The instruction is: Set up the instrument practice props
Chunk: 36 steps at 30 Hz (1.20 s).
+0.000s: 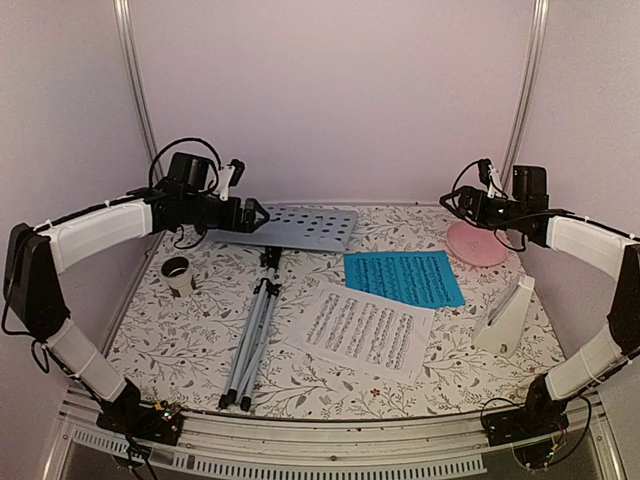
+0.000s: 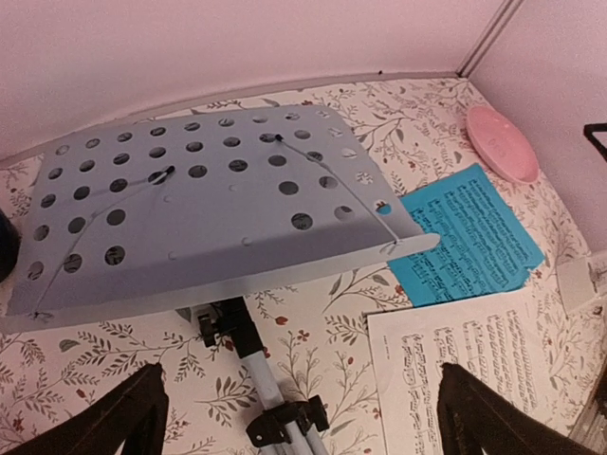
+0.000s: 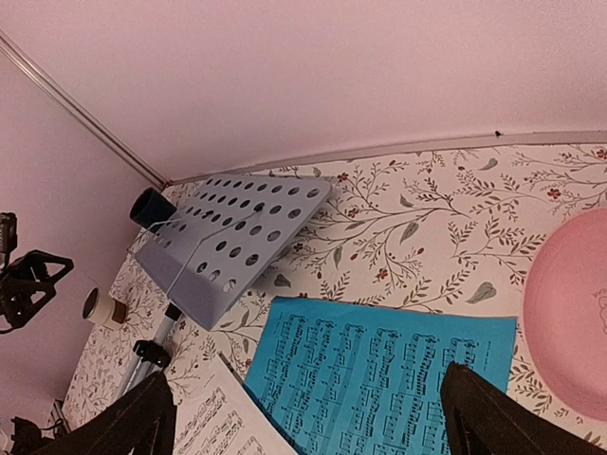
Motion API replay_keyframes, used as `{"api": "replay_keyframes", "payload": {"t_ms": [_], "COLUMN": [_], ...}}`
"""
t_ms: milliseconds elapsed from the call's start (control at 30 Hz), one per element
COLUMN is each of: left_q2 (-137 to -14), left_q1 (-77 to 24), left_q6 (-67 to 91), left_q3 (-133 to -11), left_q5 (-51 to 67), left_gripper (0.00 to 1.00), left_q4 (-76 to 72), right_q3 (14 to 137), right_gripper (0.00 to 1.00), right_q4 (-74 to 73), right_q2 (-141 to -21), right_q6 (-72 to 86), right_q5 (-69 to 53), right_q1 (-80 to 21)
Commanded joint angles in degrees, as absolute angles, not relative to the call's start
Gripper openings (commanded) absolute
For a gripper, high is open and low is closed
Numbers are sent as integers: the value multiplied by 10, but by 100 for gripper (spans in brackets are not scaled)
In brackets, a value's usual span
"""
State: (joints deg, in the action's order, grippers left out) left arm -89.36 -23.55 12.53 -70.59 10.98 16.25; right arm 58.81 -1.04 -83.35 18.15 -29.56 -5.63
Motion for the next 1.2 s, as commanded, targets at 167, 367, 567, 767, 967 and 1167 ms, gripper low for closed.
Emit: {"api": "replay_keyframes", "payload": {"t_ms": [167, 367, 567, 767, 967, 1167], "left_q2": [-953, -1029, -1105, -1190, -1284, -1345], "left_q1": [-239, -227, -224, -222, -208, -196], "left_q6": [-10, -120, -251, -358, -416, -445], "left_q3": [-788, -868, -939, -1007, -1146, -1243], "left_q5": [314, 380, 403, 426, 462, 470], "left_gripper": [99, 97, 92, 85, 80, 79], "left_q4": [194, 273, 360, 440, 529, 563], "right_q3": [658, 699, 734, 712, 685, 670], "right_gripper": [99, 99, 99, 99, 99, 99], "right_q4": [33, 100, 133, 164, 206, 219], "right_q2": [-854, -894, -947, -952, -952, -951], "right_q6": [176, 182, 219, 247, 282, 296], "right_q5": [-309, -391, -521, -556, -593, -602], "right_q1": [-50, -11, 17, 18, 14, 6]}}
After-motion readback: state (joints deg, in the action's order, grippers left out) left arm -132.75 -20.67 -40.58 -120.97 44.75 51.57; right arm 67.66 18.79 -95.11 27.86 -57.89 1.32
